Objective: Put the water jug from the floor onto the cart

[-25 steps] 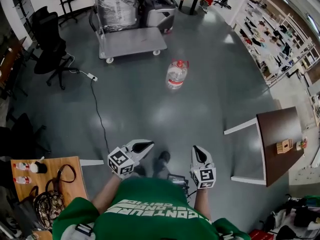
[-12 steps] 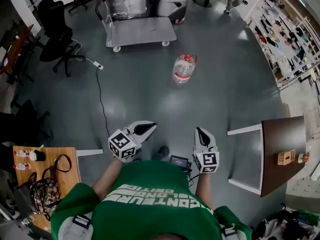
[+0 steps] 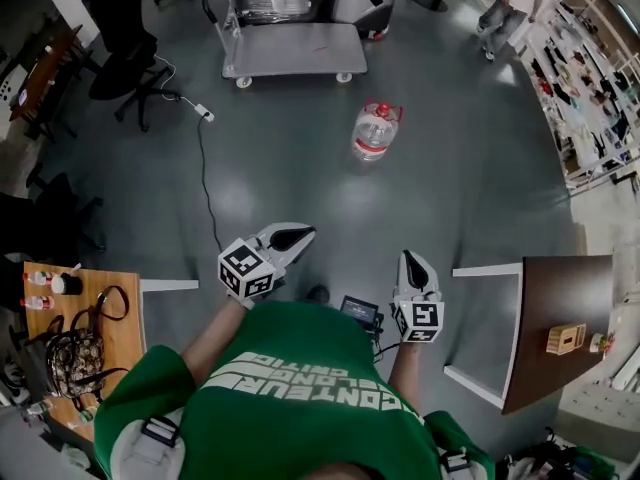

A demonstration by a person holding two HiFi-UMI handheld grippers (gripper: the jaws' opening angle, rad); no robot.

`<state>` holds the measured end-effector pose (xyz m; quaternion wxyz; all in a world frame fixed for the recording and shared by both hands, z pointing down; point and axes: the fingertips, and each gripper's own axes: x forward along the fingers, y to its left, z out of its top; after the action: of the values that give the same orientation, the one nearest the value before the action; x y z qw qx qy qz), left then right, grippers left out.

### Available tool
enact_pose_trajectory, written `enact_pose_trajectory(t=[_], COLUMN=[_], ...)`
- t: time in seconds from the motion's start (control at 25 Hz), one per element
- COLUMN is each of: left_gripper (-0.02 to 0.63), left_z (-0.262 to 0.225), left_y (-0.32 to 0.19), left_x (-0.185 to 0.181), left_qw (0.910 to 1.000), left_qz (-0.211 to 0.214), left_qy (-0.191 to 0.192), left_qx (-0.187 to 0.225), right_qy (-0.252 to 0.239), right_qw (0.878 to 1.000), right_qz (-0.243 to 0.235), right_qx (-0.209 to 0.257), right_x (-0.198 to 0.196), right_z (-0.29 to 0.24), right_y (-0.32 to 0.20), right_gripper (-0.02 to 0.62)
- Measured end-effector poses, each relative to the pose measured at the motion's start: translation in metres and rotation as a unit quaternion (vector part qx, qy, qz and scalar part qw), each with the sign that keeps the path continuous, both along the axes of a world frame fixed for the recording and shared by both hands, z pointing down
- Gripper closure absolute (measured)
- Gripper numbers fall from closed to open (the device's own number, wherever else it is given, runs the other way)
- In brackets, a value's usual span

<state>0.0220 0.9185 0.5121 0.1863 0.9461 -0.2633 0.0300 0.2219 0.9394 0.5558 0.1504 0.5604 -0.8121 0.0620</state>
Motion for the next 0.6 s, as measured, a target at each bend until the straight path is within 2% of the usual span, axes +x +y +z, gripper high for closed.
enact_pose_trajectory(t=[0.2, 0.44, 0.6], left_gripper=[0.597, 0.597, 0.597], left_z=[0.0, 0.007, 0.017], left_y=[0.002, -0.008, -0.027], left_x=[0.01, 0.003, 0.007], left_qw=[0.9999, 0.9996, 0.9994], left_qz=[-0.011, -0.019, -0.012], left_qy=[-0.003, -0.003, 0.005], left_qx=[-0.005, -0.019, -0.031], right_qy=[-0.005, 0.0, 0.008], right_qw=[1.0, 0.999, 0.999], right_qz=[-0.014, -0.036, -0.033], right_qx=[-0.013, -0.02, -0.034], right_x=[0.011, -0.005, -0.005], right_z=[0.008, 0.012, 0.018], right_y=[-0.005, -0.021, -0.031], right_gripper=[0.601, 0.601, 0.602])
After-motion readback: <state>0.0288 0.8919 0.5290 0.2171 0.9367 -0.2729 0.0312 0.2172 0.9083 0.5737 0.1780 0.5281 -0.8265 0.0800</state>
